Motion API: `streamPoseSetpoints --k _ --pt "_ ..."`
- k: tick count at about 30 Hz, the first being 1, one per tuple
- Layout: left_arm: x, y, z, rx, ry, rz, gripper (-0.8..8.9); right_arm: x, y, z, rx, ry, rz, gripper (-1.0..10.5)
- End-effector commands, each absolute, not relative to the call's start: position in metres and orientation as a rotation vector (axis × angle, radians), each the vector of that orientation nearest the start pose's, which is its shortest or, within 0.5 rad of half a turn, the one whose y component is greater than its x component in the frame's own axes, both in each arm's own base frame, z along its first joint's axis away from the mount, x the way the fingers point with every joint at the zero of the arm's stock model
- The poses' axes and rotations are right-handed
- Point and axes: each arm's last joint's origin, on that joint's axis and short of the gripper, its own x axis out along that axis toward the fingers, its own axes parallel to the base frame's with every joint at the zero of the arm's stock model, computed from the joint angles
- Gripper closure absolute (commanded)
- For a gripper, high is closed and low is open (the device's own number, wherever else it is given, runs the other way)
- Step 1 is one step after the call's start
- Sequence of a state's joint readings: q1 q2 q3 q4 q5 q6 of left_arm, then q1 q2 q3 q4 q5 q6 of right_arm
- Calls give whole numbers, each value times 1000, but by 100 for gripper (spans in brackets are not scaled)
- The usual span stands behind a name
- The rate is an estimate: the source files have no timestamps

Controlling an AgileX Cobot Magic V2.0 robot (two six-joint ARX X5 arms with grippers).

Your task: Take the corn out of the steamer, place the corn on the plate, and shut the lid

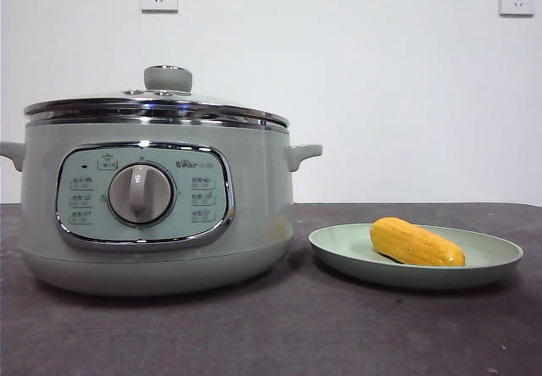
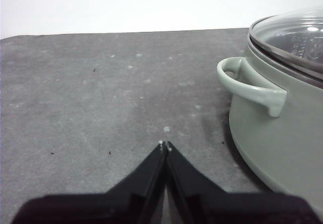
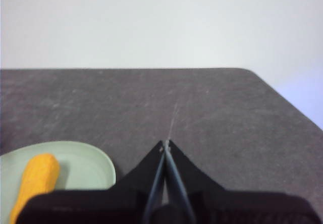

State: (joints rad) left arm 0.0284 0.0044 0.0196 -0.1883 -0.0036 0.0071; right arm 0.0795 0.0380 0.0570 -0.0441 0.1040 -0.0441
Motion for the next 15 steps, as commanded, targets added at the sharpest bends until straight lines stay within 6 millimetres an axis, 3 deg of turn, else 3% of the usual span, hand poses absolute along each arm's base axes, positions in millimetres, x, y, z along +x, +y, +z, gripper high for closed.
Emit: streamPoseSetpoints --k 1,15 --pt "96 3 147 -3 182 30 817 97 5 167 -29 18 -25 945" --pt "96 3 147 -3 182 31 817 96 5 149 47 165 -30 945"
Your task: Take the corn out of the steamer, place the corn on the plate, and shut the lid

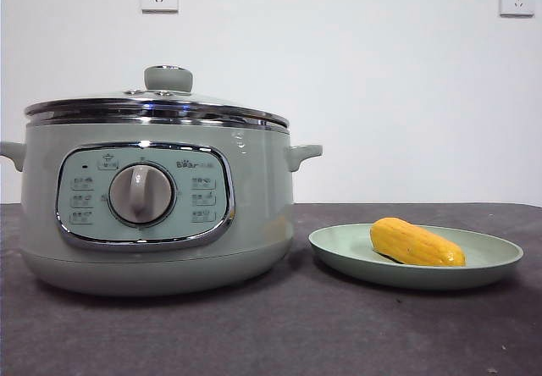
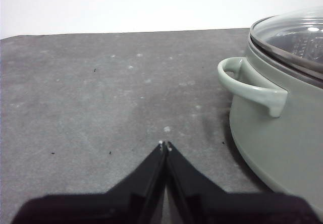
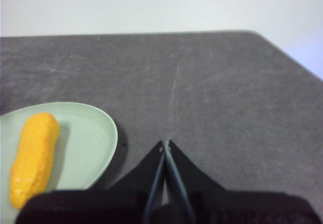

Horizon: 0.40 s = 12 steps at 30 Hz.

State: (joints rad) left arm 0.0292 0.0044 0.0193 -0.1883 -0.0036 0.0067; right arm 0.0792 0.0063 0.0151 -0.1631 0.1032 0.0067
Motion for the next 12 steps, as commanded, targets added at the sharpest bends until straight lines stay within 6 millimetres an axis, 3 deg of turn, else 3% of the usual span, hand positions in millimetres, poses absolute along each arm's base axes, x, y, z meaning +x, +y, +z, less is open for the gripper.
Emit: streamPoseSetpoints --k 1,12 --pt "96 3 147 -3 181 31 817 96 4 149 46 166 -38 945" --pt "96 3 147 -3 181 31 817 96 4 149 46 170 -36 945"
